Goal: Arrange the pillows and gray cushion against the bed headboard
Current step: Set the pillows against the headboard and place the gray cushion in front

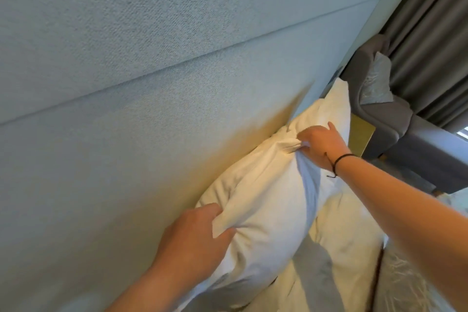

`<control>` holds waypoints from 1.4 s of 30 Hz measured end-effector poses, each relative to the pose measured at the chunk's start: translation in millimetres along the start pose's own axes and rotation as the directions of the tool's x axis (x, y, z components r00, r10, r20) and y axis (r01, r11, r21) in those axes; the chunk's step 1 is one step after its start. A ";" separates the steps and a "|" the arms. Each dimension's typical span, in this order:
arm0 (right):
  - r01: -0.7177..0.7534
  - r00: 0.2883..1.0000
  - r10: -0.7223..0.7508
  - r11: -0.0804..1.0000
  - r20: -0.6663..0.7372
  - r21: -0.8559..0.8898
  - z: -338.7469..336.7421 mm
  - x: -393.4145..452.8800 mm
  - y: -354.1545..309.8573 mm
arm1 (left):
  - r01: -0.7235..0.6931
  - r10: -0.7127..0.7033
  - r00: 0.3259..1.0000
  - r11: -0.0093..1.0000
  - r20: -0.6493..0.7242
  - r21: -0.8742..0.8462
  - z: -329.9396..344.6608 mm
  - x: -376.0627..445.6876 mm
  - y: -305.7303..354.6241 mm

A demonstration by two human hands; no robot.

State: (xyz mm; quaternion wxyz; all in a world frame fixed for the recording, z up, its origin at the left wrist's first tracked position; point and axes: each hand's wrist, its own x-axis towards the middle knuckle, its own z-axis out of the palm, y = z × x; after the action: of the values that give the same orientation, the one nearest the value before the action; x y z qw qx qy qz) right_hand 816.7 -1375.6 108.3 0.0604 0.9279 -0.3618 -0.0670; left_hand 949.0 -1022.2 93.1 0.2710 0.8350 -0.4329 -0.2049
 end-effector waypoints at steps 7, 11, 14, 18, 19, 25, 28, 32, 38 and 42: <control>-0.377 0.885 0.435 0.461 0.166 0.803 62.7 -67.7 -106.1 | 0.145 -0.108 0.945 0.985 0.308 -0.099 9.0 5.9 -36.6; -0.394 0.880 0.426 0.406 0.210 0.825 90.6 -113.2 -148.4 | 0.158 -0.115 0.967 0.971 0.229 -0.180 1.7 16.5 -32.1; -0.374 0.902 0.381 0.457 0.202 0.807 93.5 -133.1 -154.5 | 0.057 -0.054 0.998 0.996 0.045 -0.062 -0.9 18.4 -33.9; -0.348 0.920 0.327 0.424 0.217 0.836 90.3 -149.0 -143.8 | 0.032 -0.009 0.990 0.987 -0.143 0.157 -11.6 8.6 -47.8; -0.346 0.924 0.308 0.413 0.228 0.842 91.0 -152.7 -140.7 | 0.028 0.014 0.987 0.965 -0.159 0.261 -11.6 5.5 -52.0; -0.317 0.948 0.147 0.386 0.282 0.866 106.3 -171.0 -128.0 | 0.011 -0.001 1.000 0.824 -0.018 0.566 -6.9 8.3 -60.3; -0.329 0.942 0.170 0.279 0.291 0.902 114.7 -172.0 -111.1 | -0.051 0.023 0.998 0.882 0.064 0.469 -4.9 24.0 -59.2; -0.368 0.893 0.322 0.117 0.315 0.922 123.3 -167.1 -93.6 | -0.014 -0.011 0.976 0.994 0.217 0.113 7.0 56.4 -26.8; -0.376 0.820 0.466 -0.001 0.333 0.927 139.2 -148.1 -68.8 | 0.035 -0.015 0.974 0.996 0.225 -0.086 51.1 156.0 53.4; -0.378 0.771 0.530 -0.062 0.351 0.924 146.7 -136.2 -61.6 | 0.076 -0.021 0.967 0.975 0.253 -0.211 89.3 228.6 105.5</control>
State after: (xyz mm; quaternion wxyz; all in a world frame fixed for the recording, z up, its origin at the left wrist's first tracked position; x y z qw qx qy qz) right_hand 733.6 -1247.3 -34.9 -0.5168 0.5556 -0.5956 0.2635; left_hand 956.7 -1287.8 66.3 0.2994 0.7781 -0.4177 -0.3612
